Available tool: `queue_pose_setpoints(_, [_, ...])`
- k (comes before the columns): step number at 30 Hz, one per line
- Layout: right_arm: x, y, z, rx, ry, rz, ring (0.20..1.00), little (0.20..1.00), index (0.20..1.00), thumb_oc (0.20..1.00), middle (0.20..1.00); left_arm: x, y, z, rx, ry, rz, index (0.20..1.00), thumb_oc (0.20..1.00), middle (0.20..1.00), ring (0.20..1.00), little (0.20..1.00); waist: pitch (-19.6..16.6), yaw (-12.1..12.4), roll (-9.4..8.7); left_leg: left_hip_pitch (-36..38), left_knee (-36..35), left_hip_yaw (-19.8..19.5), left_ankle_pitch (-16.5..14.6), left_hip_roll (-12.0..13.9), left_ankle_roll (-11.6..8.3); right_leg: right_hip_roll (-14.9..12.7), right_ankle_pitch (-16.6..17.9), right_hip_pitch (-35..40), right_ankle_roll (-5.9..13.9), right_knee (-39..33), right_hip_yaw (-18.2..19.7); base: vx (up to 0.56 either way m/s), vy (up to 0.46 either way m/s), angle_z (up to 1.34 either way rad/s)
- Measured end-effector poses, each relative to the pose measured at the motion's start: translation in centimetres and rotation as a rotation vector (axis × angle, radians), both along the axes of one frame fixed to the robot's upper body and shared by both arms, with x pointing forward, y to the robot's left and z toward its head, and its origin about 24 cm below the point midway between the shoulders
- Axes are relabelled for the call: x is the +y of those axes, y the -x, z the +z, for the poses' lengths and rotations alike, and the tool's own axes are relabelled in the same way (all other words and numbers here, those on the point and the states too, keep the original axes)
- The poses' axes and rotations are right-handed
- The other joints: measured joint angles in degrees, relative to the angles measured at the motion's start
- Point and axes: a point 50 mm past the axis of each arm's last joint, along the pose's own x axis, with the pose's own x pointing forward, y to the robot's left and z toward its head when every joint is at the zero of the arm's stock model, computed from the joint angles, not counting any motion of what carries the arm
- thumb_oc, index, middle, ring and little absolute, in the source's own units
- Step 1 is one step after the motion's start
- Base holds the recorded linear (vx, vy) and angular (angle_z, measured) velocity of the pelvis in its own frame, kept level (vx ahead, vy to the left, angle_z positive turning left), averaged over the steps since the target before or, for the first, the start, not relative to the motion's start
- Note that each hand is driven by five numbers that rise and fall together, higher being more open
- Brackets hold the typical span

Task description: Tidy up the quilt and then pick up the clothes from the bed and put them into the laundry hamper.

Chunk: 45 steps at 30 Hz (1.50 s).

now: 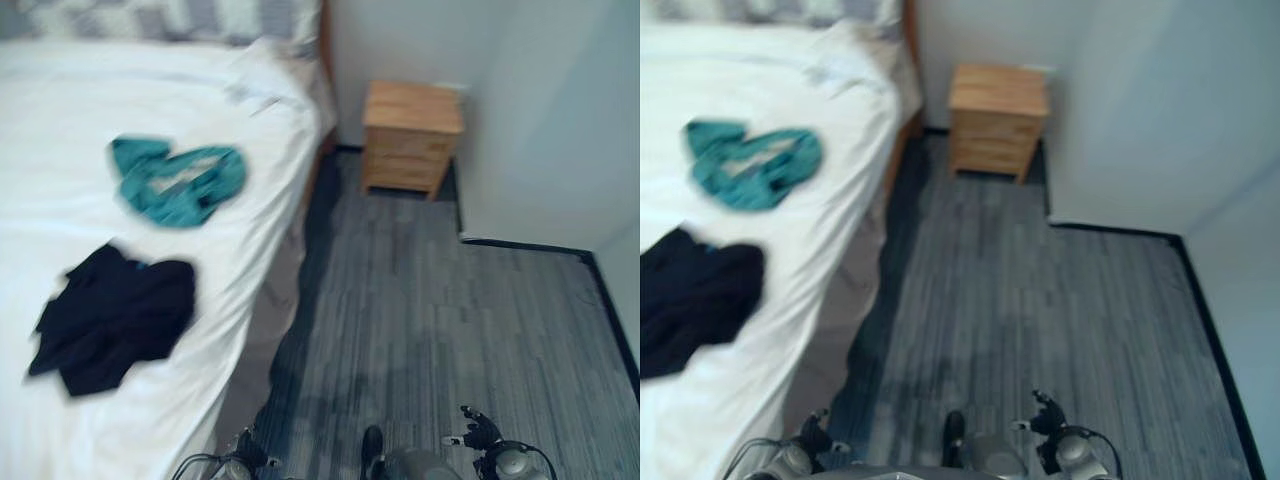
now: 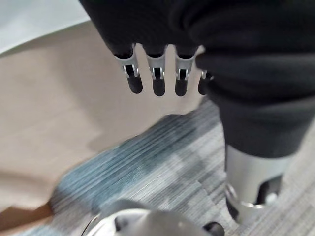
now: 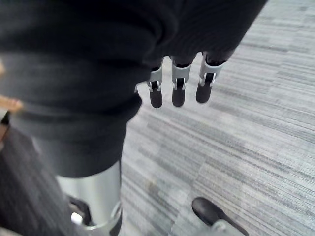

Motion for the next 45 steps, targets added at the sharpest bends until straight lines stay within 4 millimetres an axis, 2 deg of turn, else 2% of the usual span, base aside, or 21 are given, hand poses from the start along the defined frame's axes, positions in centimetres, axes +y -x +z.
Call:
queue_pose_setpoints(1, [-0.2, 0.0, -0.3, 0.045, 0.022, 0.004, 1.0, 1.0, 1.0, 1.0, 1.0, -0.2, -1.6, 0.6, -0.064, -0.002, -0.029, 1.0, 1.0, 1.0, 1.0, 1.0, 0.9, 4.0, -1.84, -5.2, 2.7, -10.9, -2.6, -8.1, 1.36, -1.3, 1.2, -0.2, 0.2, -0.3, 5.8, 0.35, 0.17, -1.74])
queue_pose_setpoints(3, [0.0, -0.5, -0.5, 0.061, 0.023, -0.008, 1.0, 1.0, 1.0, 1.0, 1.0, 0.1, -2.9, 1.3, -0.127, 0.001, 0.011, 1.0, 1.0, 1.0, 1.0, 1.0, 1.2, 5.7, -2.61, -10.4, -7.8, -15.2, -3.8, -12.7, 1.09, -1.5, 2.3, 3.9, 2.4, -6.3, 11.4, 0.54, 0.213, -1.93])
queue_pose_setpoints(6, [-1.1, 2.2, -1.3, 0.148, 0.051, -0.03, 1.0, 1.0, 1.0, 1.0, 1.0, -1.0, -4.7, 2.0, -0.195, 0.036, -0.017, 1.0, 1.0, 1.0, 1.0, 1.0, 1.4, 3.6, 0.89, -16.6, -25.4, -6.5, 3.6, -8.7, 0.64, 0.1, 2.8, 9.2, 1.81, -10.7, 7.9, 0.55, 0.156, -0.2])
queue_pose_setpoints(9, [-1.3, 5.5, -2.3, 0.263, 0.057, -0.061, 1.0, 1.0, 1.0, 1.0, 1.0, -1.5, -5.1, 2.1, -0.215, 0.059, -0.017, 1.0, 1.0, 1.0, 1.0, 1.0, 0.6, 4.1, 0.98, -15.6, -32.9, -4.7, 7.8, -10.2, 3.54, 0.0, -2.1, 14.0, 2.16, -10.4, 6.8, 0.81, 0.235, 0.33])
queue_pose_setpoints(11, [-1.6, 6.1, -2.3, 0.273, 0.061, -0.077, 1.0, 1.0, 1.0, 1.0, 1.0, -2.0, -2.8, 0.9, -0.123, 0.062, -0.018, 1.0, 1.0, 1.0, 1.0, 1.0, 0.5, 3.6, 3.09, -10.6, -25.6, -5.0, 3.5, -11.7, 9.44, 0.7, -8.5, 6.7, 8.35, 14.2, 4.5, 0.63, 0.156, 0.11])
queue_pose_setpoints(12, [-0.8, 5.7, -2.2, 0.238, 0.027, -0.077, 1.0, 1.0, 1.0, 1.0, 1.0, -1.5, -0.8, 0.1, -0.055, 0.044, -0.04, 1.0, 1.0, 1.0, 1.0, 1.0, 0.1, 2.4, 3.05, -5.0, -29.7, -6.4, 2.9, -14.1, 12.56, -3.2, -0.9, -8.9, 14.18, 48.3, 4.1, 0.57, 0.096, 0.29])
queue_pose_setpoints(13, [-0.6, 5.5, -2.2, 0.229, 0.019, -0.087, 1.0, 1.0, 1.0, 1.0, 1.0, -1.3, -0.7, 0.2, -0.053, 0.037, -0.048, 1.0, 1.0, 1.0, 1.0, 1.0, 0.4, 1.7, 2.73, -2.7, -31.2, -7.6, 2.7, -15.8, 13.29, -3.9, -1.7, -12.5, 13.97, 53.1, 5.2, 0.61, 0.048, 0.43])
queue_pose_setpoints(16, [0.0, 3.1, -1.6, 0.145, -0.005, -0.076, 1.0, 1.0, 1.0, 1.0, 1.0, -0.3, -1.5, 0.6, -0.076, 0.009, -0.066, 1.0, 1.0, 1.0, 1.0, 1.0, 0.7, 1.1, 2.55, 2.8, -38.2, -11.5, 4.3, -18.5, 13.46, -4.3, -7.4, -18.3, 12.67, 37.8, 7.4, 0.74, -0.112, 0.7])
queue_pose_setpoints(17, [-0.1, 2.2, -1.3, 0.116, -0.006, -0.081, 1.0, 1.0, 1.0, 1.0, 1.0, 0.1, -1.7, 0.7, -0.06, -0.014, -0.077, 1.0, 1.0, 1.0, 1.0, 1.0, 0.9, -0.1, 3.67, 4.4, -40.2, -14.0, 3.8, -18.7, 13.07, -4.0, -7.8, -17.9, 11.37, 19.9, 6.0, 0.69, -0.134, 0.82])
queue_pose_setpoints(19, [-0.2, 1.5, -1.1, 0.097, -0.015, -0.104, 1.0, 1.0, 1.0, 1.0, 1.0, 0.7, -2.4, 1.1, -0.069, -0.031, -0.073, 1.0, 1.0, 1.0, 1.0, 1.0, 0.9, -0.9, 3.34, 6.6, -41.0, -16.4, 2.5, -19.4, 12.32, -3.6, -3.0, -17.0, 12.78, -1.7, 5.2, 0.67, -0.114, 0.94])
queue_pose_setpoints(21, [-0.2, 1.4, -1.1, 0.096, -0.015, -0.108, 1.0, 1.0, 1.0, 1.0, 1.0, 0.5, -1.5, 0.7, -0.04, -0.023, -0.092, 1.0, 1.0, 1.0, 1.0, 1.0, 0.8, -1.2, 3.47, 11.2, -41.4, -16.3, -0.3, -19.5, 9.13, -3.3, 1.2, -16.2, 11.89, -4.6, 3.2, 0.48, -0.144, 0.6])
queue_pose_setpoints(24, [0.2, 2.8, -1.7, 0.138, -0.041, -0.162, 1.0, 1.0, 1.0, 1.0, 1.0, -0.2, 2.5, -0.7, 0.053, 0.01, -0.076, 1.0, 1.0, 1.0, 1.0, 1.0, -0.4, -0.8, 0.9, 9.8, -18.1, -11.2, -4.4, -23.1, 4.87, -3.8, 5.0, -9.7, 2.56, 5.9, 3.4, 0.5, -0.26, 0.52])
queue_pose_setpoints(26, [-0.6, 2.6, -1.7, 0.168, -0.006, -0.167, 1.0, 1.0, 1.0, 1.0, 1.0, -0.4, 1.0, -0.2, -0.004, 0.024, -0.057, 1.0, 1.0, 1.0, 1.0, 1.0, -0.6, 4.4, 1.28, -11.0, 13.2, -8.4, 0.7, -19.9, 6.64, -4.7, 4.5, -7.2, 0.78, 3.7, 6.3, 0.51, -0.054, 0.01])
queue_pose_setpoints(27, [-0.7, 2.1, -1.6, 0.163, -0.002, -0.164, 1.0, 1.0, 1.0, 1.0, 1.0, -0.5, 1.0, -0.2, -0.006, 0.023, -0.06, 1.0, 1.0, 1.0, 1.0, 1.0, -0.6, 5.7, 1.35, -14.6, 13.2, -8.4, -0.2, -18.5, 6.26, -4.2, 5.6, -6.1, 0.94, 1.3, 7.2, 0.58, 0.102, -0.68])
queue_pose_setpoints(30, [0.0, -0.7, -0.7, 0.086, -0.004, -0.098, 1.0, 1.0, 1.0, 1.0, 1.0, -0.4, 1.8, -0.4, 0.014, 0.017, -0.062, 1.0, 1.0, 1.0, 1.0, 1.0, 0.0, 6.8, 2.29, -15.5, -11.3, -10.8, 0.3, -14.9, 4.96, -1.1, 7.2, 3.8, 2.02, -7.1, 10.3, 0.48, 0.13, -0.58])
queue_pose_setpoints(32, [0.1, -1.1, -0.5, 0.067, 0.001, -0.059, 1.0, 1.0, 1.0, 1.0, 1.0, -0.4, 1.5, -0.2, -0.021, 0.026, -0.065, 1.0, 1.0, 1.0, 1.0, 1.0, -0.3, 7.5, 3.35, -11.2, -33.9, -8.5, 6.0, -13.6, 3.59, 0.5, 4.3, 9.6, 1.57, -10.8, 8.3, 0.51, 0.104, -0.63])
queue_pose_setpoints(35, [-0.8, 1.9, -1.3, 0.153, 0.036, -0.051, 1.0, 1.0, 1.0, 1.0, 1.0, -0.6, 0.9, 0.0, -0.034, 0.028, -0.079, 1.0, 1.0, 1.0, 1.0, 1.0, -2.0, 5.3, 4.07, -8.9, -32.6, -3.0, 10.5, -15.1, 7.81, 2.2, -1.4, 13.5, 3.78, -7.0, 5.2, 0.31, 0.054, 0.17])
queue_pose_setpoints(37, [-1.1, 3.0, -1.6, 0.193, 0.055, -0.047, 1.0, 1.0, 1.0, 1.0, 1.0, -1.2, -0.1, 0.1, -0.044, 0.038, -0.082, 1.0, 1.0, 1.0, 1.0, 1.0, -1.1, 5.3, 5.84, -6.4, -33.2, -3.2, 9.2, -13.3, 13.41, 5.2, -6.2, 7.8, 10.01, 9.3, 2.5, 0.36, 0.05, -0.15])
queue_pose_setpoints(38, [-0.3, 3.5, -1.8, 0.189, 0.029, -0.038, 1.0, 1.0, 1.0, 1.0, 1.0, -1.2, -0.1, 0.0, -0.037, 0.036, -0.073, 1.0, 1.0, 1.0, 1.0, 1.0, -0.2, 3.4, 5.06, -3.0, -34.9, -7.1, 8.5, -14.2, 15.4, 3.5, -2.8, -4.1, 14.1, 35.6, 0.4, 0.49, 0.014, 0.34])
queue_pose_setpoints(40, [-0.1, 4.3, -1.9, 0.207, 0.022, -0.047, 1.0, 1.0, 1.0, 1.0, 1.0, -1.7, -0.4, 0.0, -0.039, 0.051, -0.08, 1.0, 1.0, 1.0, 1.0, 1.0, 0.0, 1.0, 4.03, 2.6, -39.0, -11.7, 8.9, -16.2, 14.8, 0.1, -5.2, -11.9, 12.81, 46.2, 1.3, 0.38, -0.111, 0.93])
queue_pose_setpoints(45, [-0.4, 3.0, -1.7, 0.181, 0.033, -0.082, 1.0, 1.0, 1.0, 1.0, 1.0, -2.0, -3.4, 1.1, -0.14, 0.058, -0.054, 1.0, 1.0, 1.0, 1.0, 1.0, -0.1, 2.3, 3.85, 5.8, -41.7, -27.4, 7.7, -18.6, 11.91, -0.7, -5.3, -10.5, 12.52, 6.8, 19.6, 0.33, -0.225, 1.82])
